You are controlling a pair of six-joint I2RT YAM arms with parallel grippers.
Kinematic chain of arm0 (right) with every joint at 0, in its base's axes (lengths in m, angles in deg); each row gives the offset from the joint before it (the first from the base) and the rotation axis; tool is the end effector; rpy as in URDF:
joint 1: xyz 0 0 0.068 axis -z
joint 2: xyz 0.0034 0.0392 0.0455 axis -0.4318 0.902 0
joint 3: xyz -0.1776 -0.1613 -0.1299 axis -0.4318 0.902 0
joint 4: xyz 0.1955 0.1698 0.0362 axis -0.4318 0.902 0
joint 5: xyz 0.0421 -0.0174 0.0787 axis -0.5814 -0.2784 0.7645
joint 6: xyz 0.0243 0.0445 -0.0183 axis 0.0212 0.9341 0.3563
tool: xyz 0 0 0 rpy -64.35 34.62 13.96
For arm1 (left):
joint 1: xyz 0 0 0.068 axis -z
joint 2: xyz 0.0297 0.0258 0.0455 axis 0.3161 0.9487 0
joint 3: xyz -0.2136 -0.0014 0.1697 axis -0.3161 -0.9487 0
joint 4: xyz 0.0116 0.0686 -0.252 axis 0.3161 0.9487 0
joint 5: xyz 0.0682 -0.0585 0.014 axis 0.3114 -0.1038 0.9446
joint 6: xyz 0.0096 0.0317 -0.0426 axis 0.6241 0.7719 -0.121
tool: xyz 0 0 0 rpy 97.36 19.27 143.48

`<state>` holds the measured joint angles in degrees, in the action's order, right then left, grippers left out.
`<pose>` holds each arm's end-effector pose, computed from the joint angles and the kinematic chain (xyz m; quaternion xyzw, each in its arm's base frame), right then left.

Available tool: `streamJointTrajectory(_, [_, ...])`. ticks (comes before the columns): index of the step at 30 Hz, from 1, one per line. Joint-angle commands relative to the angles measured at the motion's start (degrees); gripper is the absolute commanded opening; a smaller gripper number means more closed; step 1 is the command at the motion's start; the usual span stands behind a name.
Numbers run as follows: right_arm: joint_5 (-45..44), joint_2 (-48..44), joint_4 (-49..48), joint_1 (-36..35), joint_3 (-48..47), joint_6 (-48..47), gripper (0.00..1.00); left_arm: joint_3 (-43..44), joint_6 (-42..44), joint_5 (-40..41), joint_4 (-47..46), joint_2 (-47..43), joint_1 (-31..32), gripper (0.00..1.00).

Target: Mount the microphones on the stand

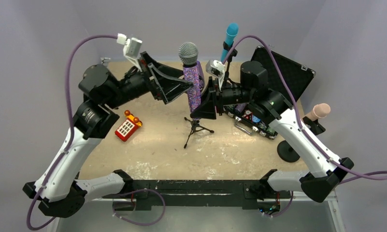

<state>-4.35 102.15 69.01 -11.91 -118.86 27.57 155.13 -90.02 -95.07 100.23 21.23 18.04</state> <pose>0.1922 0.1828 0.4518 -0.4335 0.6138 0.5404 0.3785 0.1387 -0.1226 0.5384 0.1780 0.5970 -0.5750 0.5304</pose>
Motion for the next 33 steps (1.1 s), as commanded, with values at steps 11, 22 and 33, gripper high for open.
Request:
streamJointTrajectory(11, [3.7, -0.8, -0.2, 0.1, -2.1, -4.2, 0.0, 7.6, 6.1, -0.6, 8.4, 6.5, -0.2, 0.85])
streamJointTrajectory(22, [5.0, -0.7, 0.8, 0.1, -2.9, -5.5, 0.0, 7.5, 5.8, -3.5, 5.5, 8.7, -0.2, 0.56])
streamJointTrajectory(33, [10.6, -4.2, 3.7, 9.5, -3.9, -10.7, 0.85, 9.3, 13.4, 8.8, 5.9, 5.7, -1.0, 0.0])
